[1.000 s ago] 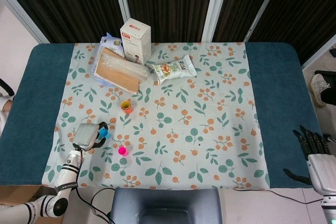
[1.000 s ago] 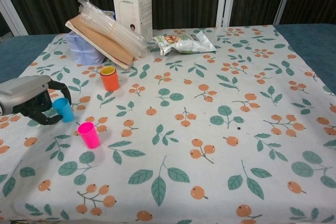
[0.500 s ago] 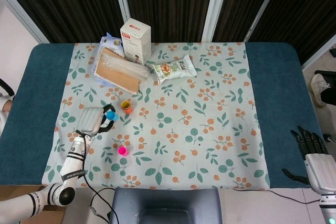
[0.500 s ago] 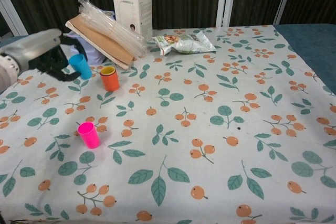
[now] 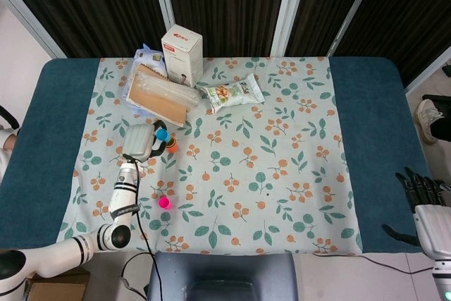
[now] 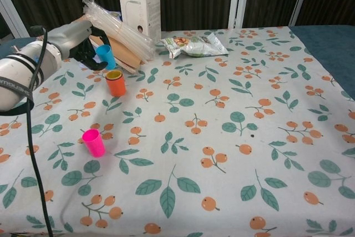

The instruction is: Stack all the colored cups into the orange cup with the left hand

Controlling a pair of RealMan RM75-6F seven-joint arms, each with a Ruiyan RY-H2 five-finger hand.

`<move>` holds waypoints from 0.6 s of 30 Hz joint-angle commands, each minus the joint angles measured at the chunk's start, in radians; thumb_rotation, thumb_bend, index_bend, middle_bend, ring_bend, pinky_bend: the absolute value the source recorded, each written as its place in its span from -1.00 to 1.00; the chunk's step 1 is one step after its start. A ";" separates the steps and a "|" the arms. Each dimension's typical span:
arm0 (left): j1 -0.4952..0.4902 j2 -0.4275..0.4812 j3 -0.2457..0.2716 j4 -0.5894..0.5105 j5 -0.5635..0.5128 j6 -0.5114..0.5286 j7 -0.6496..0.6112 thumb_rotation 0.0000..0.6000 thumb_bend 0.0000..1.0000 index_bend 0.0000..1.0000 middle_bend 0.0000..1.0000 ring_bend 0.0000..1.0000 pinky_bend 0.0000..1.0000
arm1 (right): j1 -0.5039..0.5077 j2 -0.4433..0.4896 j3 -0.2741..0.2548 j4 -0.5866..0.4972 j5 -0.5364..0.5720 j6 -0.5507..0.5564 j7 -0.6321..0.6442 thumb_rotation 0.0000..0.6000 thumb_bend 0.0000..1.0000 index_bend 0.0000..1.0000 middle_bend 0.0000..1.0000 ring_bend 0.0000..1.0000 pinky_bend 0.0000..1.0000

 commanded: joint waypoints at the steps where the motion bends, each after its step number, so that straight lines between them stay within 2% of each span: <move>1: -0.013 -0.020 0.002 0.034 -0.012 -0.011 -0.006 1.00 -0.28 0.07 1.00 1.00 1.00 | -0.001 0.000 0.001 0.000 0.001 0.001 0.000 1.00 -0.61 -1.00 -1.00 -1.00 -1.00; 13: -0.015 -0.048 0.034 0.094 -0.009 -0.033 -0.028 1.00 -0.28 0.07 1.00 1.00 1.00 | 0.000 -0.002 0.001 -0.002 0.001 0.001 -0.006 1.00 -0.61 -1.00 -1.00 -1.00 -1.00; 16: -0.017 -0.056 0.040 0.105 -0.008 -0.037 -0.029 1.00 -0.28 -0.10 1.00 1.00 1.00 | -0.001 -0.002 0.001 -0.002 0.002 0.003 -0.004 1.00 -0.61 -1.00 -1.00 -1.00 -1.00; 18: -0.018 -0.061 0.041 0.109 -0.009 -0.039 -0.031 1.00 -0.28 -0.37 1.00 1.00 1.00 | -0.002 -0.001 0.002 -0.001 0.002 0.004 -0.002 1.00 -0.61 -1.00 -1.00 -1.00 -1.00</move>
